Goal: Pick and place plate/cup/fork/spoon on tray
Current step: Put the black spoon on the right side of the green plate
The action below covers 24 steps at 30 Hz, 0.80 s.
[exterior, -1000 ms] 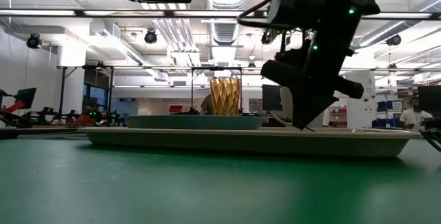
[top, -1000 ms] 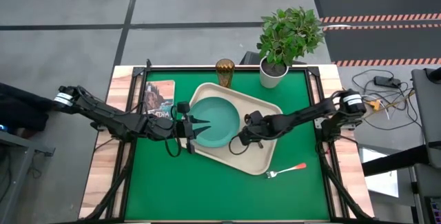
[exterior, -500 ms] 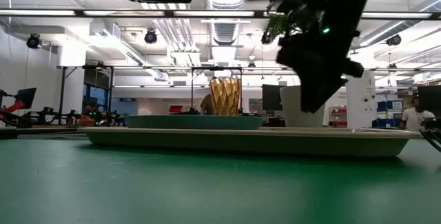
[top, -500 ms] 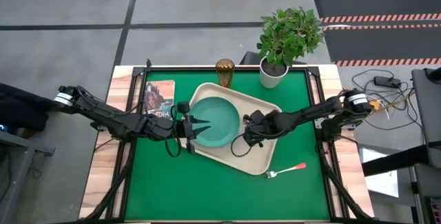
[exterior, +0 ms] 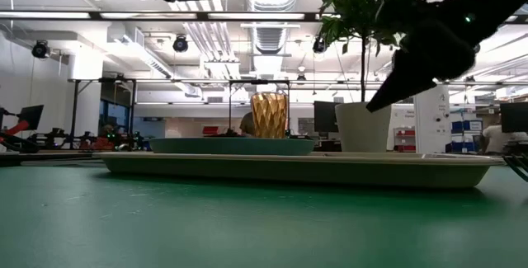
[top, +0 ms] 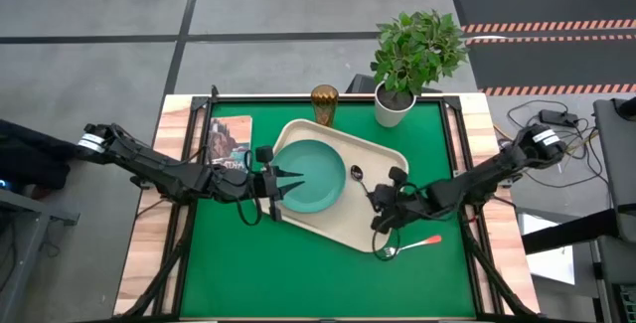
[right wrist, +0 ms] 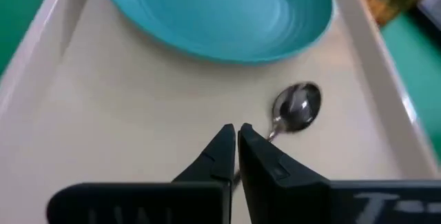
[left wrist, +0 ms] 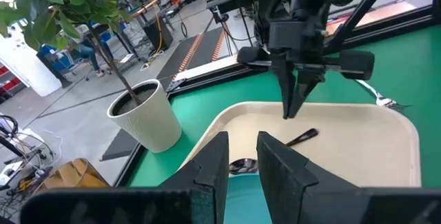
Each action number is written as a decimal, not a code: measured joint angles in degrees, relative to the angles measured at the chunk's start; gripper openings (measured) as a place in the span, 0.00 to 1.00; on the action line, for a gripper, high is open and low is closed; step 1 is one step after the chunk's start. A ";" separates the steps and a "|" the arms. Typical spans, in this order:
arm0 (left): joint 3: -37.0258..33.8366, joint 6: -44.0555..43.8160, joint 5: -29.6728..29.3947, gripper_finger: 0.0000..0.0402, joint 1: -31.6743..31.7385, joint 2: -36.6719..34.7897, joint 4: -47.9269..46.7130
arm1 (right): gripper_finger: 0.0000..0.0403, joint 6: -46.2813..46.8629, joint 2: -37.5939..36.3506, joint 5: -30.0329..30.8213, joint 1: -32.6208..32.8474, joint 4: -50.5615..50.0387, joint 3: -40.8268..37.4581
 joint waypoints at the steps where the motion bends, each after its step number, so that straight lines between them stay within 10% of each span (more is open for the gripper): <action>1: 0.00 -0.11 0.00 0.15 0.00 0.00 -0.01 | 0.02 0.36 -0.68 -0.01 -0.01 0.95 -0.38; 24: 0.00 -0.91 0.00 0.15 0.00 0.00 -0.04 | 0.02 21.27 0.58 -15.09 -8.77 -6.47 -1.22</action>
